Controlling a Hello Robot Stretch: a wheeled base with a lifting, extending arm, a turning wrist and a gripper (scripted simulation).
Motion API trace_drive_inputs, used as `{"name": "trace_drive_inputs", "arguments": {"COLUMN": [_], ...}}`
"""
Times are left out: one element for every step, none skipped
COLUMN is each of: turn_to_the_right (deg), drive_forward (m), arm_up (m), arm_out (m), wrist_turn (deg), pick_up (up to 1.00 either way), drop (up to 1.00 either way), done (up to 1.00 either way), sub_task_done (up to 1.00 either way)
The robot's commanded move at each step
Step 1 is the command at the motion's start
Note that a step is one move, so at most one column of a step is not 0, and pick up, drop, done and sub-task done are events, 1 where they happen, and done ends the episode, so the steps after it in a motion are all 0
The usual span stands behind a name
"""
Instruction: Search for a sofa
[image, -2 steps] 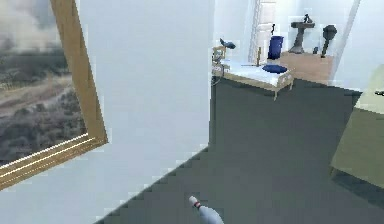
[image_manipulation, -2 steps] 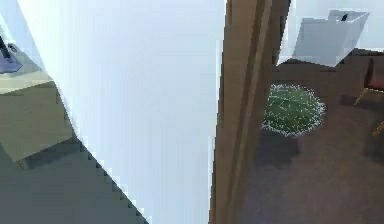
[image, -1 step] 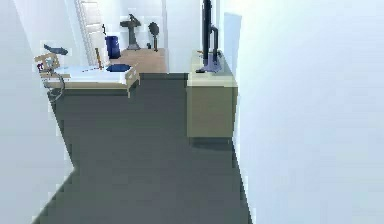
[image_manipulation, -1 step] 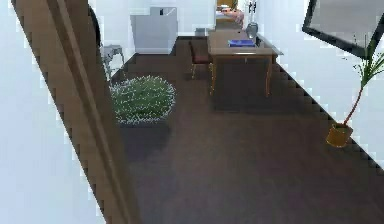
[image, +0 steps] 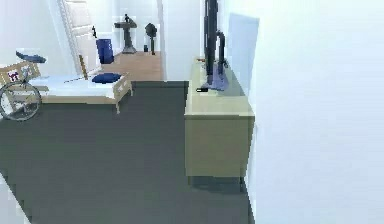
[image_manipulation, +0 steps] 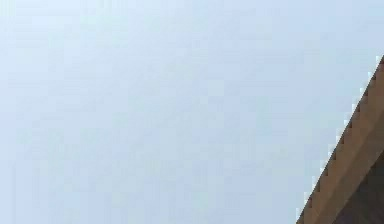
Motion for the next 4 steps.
{"name": "trace_drive_inputs", "arguments": {"turn_to_the_right": [-27.0,0.0,-6.0,0.0], "drive_forward": [0.00,0.75,0.00,0.55], "arm_up": [0.00,0.00,0.00,0.00], "arm_out": [0.00,0.00,0.00,0.00], "wrist_turn": [0.0,0.0,0.0,0.0], "pick_up": [0.00,0.00,0.00,0.00], "drop": [0.00,0.00,0.00,0.00], "done": [0.00,0.00,0.00,0.00], "sub_task_done": [0.00,0.00,0.00,0.00]}}
